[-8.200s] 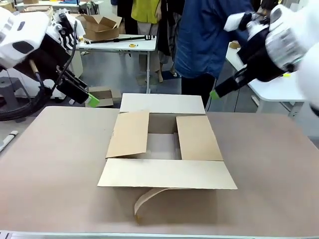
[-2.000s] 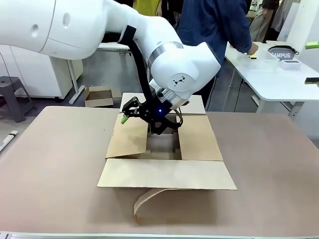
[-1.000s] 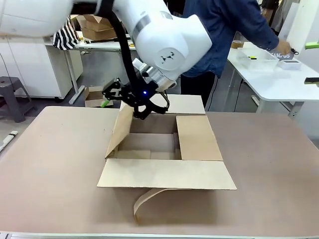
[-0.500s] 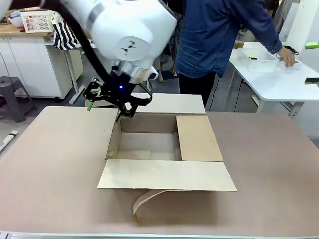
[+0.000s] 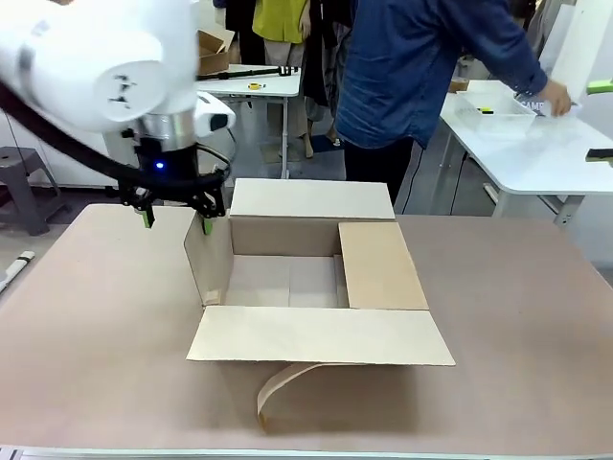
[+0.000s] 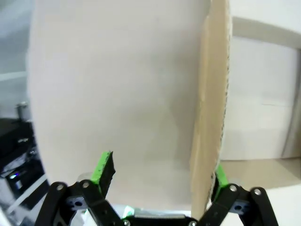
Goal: Pack the gift set into the box.
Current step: Place both hands on the side flaps of the Package Box and spread them outward.
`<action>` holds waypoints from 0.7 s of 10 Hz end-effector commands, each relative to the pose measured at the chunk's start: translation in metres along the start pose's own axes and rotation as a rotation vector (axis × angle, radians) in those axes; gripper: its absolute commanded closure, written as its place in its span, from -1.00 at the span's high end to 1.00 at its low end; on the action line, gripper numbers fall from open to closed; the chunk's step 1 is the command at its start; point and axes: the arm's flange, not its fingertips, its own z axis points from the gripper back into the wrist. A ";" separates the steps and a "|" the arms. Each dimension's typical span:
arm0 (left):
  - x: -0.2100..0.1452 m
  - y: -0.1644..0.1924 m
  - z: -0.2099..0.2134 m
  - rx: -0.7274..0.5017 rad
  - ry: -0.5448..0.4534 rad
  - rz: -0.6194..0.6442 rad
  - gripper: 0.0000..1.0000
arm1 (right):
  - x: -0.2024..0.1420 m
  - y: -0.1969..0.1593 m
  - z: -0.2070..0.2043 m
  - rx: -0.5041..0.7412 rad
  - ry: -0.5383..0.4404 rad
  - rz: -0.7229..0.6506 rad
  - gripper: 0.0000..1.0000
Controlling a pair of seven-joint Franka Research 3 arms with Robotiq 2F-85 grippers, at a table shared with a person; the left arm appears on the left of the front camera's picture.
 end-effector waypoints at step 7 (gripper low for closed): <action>-0.001 0.093 -0.067 -0.692 -0.143 -0.264 1.00 | -0.001 0.001 -0.003 0.022 -0.001 0.003 1.00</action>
